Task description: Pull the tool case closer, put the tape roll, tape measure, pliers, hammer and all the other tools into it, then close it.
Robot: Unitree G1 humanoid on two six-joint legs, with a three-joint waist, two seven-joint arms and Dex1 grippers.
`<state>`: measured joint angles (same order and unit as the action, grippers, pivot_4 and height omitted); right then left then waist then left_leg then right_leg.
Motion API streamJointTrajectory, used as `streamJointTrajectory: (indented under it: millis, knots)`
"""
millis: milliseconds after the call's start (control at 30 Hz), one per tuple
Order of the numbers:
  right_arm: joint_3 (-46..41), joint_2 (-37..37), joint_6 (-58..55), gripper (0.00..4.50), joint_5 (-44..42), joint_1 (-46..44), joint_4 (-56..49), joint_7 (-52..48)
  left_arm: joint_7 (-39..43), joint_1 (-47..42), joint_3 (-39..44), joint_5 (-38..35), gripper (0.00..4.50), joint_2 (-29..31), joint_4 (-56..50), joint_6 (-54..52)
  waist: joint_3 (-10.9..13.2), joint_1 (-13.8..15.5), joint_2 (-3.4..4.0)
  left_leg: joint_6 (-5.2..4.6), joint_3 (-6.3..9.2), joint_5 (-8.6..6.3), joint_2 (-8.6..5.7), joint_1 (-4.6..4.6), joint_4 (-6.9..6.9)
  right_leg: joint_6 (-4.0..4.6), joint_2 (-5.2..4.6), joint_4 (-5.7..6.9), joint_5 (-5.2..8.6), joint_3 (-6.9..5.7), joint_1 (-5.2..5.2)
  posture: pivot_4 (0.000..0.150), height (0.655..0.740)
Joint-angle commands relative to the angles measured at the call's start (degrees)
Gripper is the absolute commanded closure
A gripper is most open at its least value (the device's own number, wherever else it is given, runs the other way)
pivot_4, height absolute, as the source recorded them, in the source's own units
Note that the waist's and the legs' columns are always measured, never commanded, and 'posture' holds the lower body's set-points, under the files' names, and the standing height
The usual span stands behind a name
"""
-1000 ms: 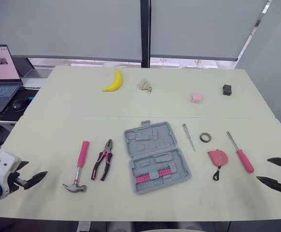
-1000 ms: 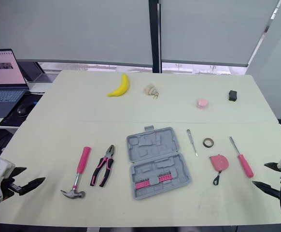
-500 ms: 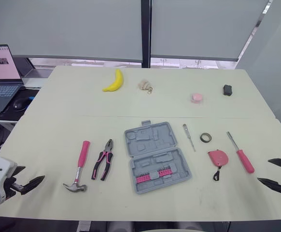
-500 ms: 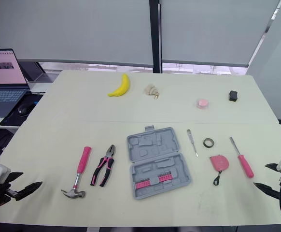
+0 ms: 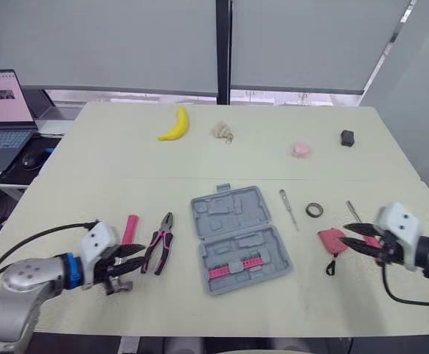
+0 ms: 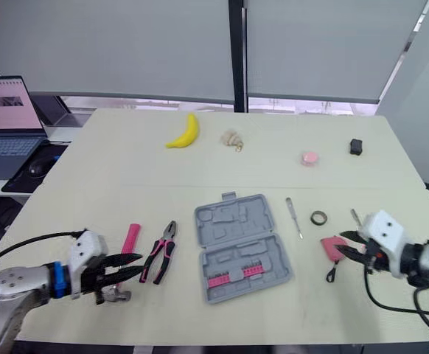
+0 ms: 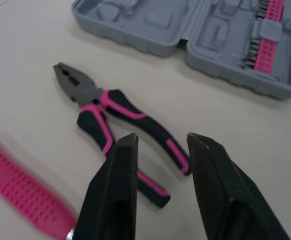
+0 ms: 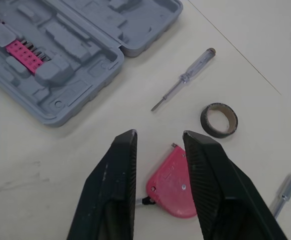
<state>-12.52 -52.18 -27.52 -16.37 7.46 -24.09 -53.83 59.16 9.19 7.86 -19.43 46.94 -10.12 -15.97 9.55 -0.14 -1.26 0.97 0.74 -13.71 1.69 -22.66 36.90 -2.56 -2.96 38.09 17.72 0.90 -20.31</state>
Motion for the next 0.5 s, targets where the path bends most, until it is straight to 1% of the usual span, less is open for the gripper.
streamJointTrajectory:
  millis: [33, 100, 133, 200, 333, 500]
  knots:
    - [6.06, 0.76, -1.26, 3.95, 2.80, -3.86, -1.89, 2.53, -2.54, -2.11, -3.78, 3.21, 4.40, -1.17, -1.17, -0.25, 0.00, -0.03, 0.00, 0.00, 0.01, 0.00, -0.02, -0.04, 0.01, -0.02, 0.06, -0.01, -0.01, 0.00, -0.01, 0.150, 0.7274]
    - [9.99, 2.39, -3.28, 4.36, 4.54, -7.28, -1.55, 4.94, -3.86, -3.24, -6.12, 4.75, 4.50, -2.57, -0.69, -0.26, 0.00, -0.07, 0.00, 0.00, -0.01, 0.00, -0.03, -0.04, 0.02, -0.07, 0.22, -0.01, -0.04, 0.04, -0.03, 0.150, 0.7274]
    - [12.56, 3.41, -3.89, 4.43, 6.17, -9.47, -0.51, 6.22, -4.56, -3.80, -7.33, 5.59, 4.50, -3.42, -0.39, -0.21, 0.00, -0.07, 0.00, 0.00, 0.01, 0.00, -0.04, -0.11, 0.02, -0.07, 0.23, 0.00, -0.04, 0.03, -0.08, 0.150, 0.7274]
    - [17.13, 5.54, -5.35, 4.43, 9.31, -13.46, 2.33, 8.57, -5.97, -4.89, -9.12, 6.99, 4.50, -5.08, 0.63, -0.16, 0.00, -0.18, 0.01, 0.00, 0.05, 0.00, -0.01, -0.13, 0.03, -0.10, 0.32, 0.01, -0.06, 0.07, -0.10, 0.150, 0.7274]
    - [25.29, 8.72, -5.43, 4.43, 14.10, -20.71, 9.86, 8.65, -8.52, -7.74, -13.04, 10.33, 4.50, -8.35, 3.51, 0.28, 0.00, -0.13, 0.01, -0.01, 0.12, 0.00, -0.01, -0.12, 0.06, -0.09, 0.38, 0.05, -0.07, 0.04, -0.12, 0.150, 0.7274]
    - [30.66, 12.46, -2.97, 4.43, 16.88, -27.43, 19.45, 7.47, -10.69, -11.13, -15.62, 13.03, 4.50, -10.62, 6.36, 0.40, 0.02, -0.03, 0.02, -0.01, 0.15, 0.01, -0.03, -0.22, 0.05, -0.09, 0.41, 0.13, -0.07, 0.04, -0.22, 0.150, 0.7274]
